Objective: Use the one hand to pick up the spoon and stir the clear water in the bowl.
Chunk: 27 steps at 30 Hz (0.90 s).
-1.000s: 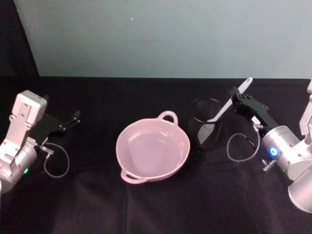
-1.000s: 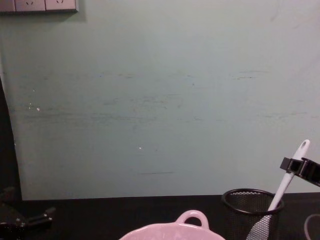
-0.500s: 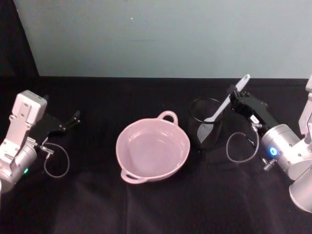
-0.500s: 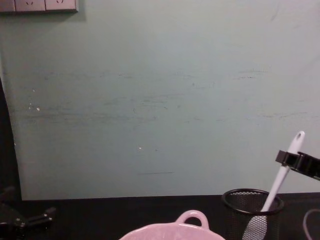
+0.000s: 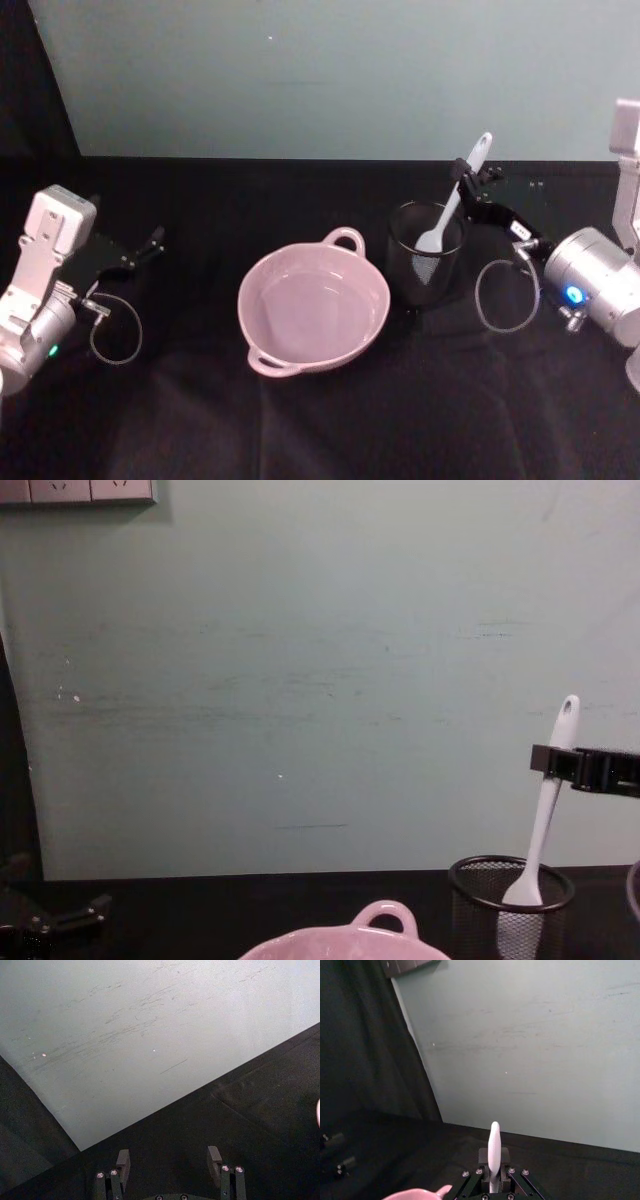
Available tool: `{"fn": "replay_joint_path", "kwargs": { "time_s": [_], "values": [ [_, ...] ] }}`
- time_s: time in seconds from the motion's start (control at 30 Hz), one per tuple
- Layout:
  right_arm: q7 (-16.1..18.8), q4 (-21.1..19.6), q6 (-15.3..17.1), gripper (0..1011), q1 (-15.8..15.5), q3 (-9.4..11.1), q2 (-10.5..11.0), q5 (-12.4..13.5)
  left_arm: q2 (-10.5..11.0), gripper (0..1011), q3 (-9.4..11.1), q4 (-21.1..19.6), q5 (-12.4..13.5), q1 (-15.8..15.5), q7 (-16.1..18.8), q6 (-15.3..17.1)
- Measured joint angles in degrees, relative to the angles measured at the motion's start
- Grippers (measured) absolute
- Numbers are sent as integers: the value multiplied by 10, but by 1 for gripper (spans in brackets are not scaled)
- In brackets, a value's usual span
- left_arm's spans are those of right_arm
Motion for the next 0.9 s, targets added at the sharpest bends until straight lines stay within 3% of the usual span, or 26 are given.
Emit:
{"fn": "replay_joint_path", "kwargs": {
  "time_s": [0.5, 0.9],
  "values": [
    [5, -68, 107, 116, 39, 3, 34, -34, 0, 1011, 0, 0, 0, 0, 0, 0],
    [17, -108, 145, 116, 74, 6, 33, -29, 0, 1011, 0, 0, 0, 0, 0, 0]
  ]
}}
